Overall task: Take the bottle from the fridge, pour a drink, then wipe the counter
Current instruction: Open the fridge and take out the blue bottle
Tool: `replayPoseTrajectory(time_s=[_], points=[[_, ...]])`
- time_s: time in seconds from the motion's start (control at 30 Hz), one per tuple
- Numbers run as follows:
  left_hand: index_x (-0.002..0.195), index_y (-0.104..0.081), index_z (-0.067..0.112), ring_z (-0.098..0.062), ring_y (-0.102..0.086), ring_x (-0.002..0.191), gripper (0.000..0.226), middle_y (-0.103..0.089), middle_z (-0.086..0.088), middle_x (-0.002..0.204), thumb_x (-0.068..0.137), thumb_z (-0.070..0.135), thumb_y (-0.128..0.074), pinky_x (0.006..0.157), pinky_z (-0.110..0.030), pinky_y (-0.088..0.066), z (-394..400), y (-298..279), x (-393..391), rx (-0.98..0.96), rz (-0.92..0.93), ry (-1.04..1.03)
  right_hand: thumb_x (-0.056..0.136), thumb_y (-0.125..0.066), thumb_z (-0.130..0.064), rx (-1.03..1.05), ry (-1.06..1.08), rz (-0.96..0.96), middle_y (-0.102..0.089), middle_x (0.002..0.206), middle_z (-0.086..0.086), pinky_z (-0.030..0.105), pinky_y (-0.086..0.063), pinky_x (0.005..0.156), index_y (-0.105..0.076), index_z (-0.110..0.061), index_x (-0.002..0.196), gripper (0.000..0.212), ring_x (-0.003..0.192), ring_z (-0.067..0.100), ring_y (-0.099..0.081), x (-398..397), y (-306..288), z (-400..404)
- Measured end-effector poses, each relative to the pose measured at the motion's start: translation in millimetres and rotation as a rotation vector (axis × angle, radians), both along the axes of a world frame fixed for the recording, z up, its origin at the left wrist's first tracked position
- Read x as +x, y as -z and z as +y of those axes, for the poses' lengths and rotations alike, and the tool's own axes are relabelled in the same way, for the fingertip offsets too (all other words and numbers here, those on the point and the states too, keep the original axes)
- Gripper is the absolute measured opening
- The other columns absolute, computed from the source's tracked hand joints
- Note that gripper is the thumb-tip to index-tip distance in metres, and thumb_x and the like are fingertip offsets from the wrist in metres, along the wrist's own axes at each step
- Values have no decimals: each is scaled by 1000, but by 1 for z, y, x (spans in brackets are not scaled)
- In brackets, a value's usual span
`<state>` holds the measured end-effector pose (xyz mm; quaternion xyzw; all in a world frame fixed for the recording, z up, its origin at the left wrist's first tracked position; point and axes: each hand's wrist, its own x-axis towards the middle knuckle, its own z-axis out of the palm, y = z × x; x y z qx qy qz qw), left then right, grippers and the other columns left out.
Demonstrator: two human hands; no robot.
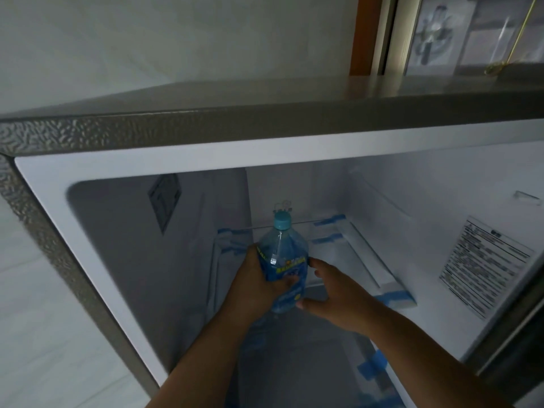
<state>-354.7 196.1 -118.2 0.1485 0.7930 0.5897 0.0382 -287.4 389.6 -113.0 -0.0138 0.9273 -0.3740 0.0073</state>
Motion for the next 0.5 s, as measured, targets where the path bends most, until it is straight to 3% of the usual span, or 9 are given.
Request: replayPoseTrajectory(time_s=[0.1, 0.17, 0.23, 0.37, 0.5], points=[[135, -51, 21, -4, -72, 107, 72, -72, 3, 125, 77, 11, -92, 89, -28, -61, 0, -5, 12, 94, -66, 24, 82, -84, -45, -45, -26, -30, -48, 136, -34, 28, -40, 111, -34, -60, 137, 76, 135, -3, -46, 0, 0, 0], [134, -54, 22, -3, -72, 106, 70, -74, 5, 121, 76, 6, -91, 84, -23, -60, 0, -13, 20, 133, -85, 82, 77, -90, -40, -119, -32, -34, -62, 124, -31, 29, -48, 108, -41, -59, 129, 74, 121, -9, -57, 1, 0, 3], [131, -58, 25, -7, -72, 110, 68, -76, 8, 119, 75, 5, -91, 87, -25, -60, -1, -23, 26, 117, -69, 159, 69, -95, -38, -240, -39, -32, -70, 125, -19, 39, -56, 104, -45, -47, 138, 85, 116, -1, -66, 1, 1, 7], [135, -60, 23, -23, -68, 121, 71, -74, 0, 126, 74, 8, -93, 100, -46, -58, -6, -36, 30, 88, -54, 223, 68, -97, -31, -346, -77, -19, -70, 130, -11, 44, -58, 100, -44, -34, 145, 93, 119, 9, -69, 10, -6, 9], [136, -59, 21, -21, -68, 121, 67, -74, -1, 126, 78, 6, -89, 100, -40, -58, -9, -38, 44, 78, -28, 242, 71, -96, -35, -340, -86, 26, -70, 129, -13, 41, -59, 99, -43, -33, 144, 90, 117, 4, -68, 25, -8, 8]])
